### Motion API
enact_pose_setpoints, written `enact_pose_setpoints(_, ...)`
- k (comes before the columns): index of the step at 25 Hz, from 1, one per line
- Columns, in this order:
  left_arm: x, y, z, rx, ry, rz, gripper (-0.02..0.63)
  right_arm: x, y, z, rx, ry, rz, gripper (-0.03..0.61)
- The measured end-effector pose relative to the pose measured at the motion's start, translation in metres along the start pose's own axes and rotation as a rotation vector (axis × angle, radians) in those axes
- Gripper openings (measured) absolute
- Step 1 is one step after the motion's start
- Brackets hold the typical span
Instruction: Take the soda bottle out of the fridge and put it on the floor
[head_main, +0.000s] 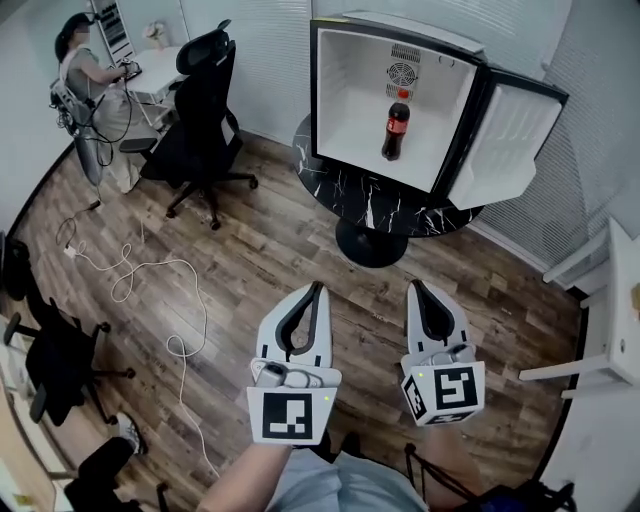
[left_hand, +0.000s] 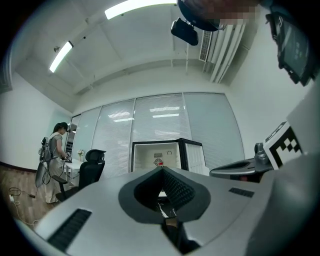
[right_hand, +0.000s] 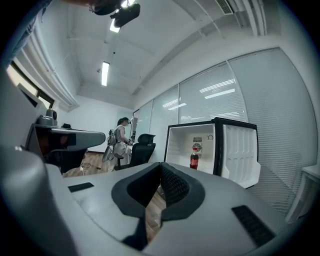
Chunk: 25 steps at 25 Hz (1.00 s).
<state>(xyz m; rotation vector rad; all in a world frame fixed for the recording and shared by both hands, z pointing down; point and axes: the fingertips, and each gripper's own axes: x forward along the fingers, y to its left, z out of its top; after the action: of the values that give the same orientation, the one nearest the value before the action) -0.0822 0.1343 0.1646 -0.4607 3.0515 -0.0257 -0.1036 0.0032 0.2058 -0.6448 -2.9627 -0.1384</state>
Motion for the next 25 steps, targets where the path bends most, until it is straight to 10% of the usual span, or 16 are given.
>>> enact_pose_setpoints(10, 0.122, 0.078, 0.018, -0.014, -0.048, -0.082, 0.012, 0.126, -0.027, 0.048, -0.047, -0.035, -0.094, 0.014)
enact_pose_setpoints(25, 0.233, 0.077, -0.007, 0.009, -0.01, -0.209, 0.012, 0.198, -0.099, 0.051, -0.034, -0.043, -0.218, 0.014)
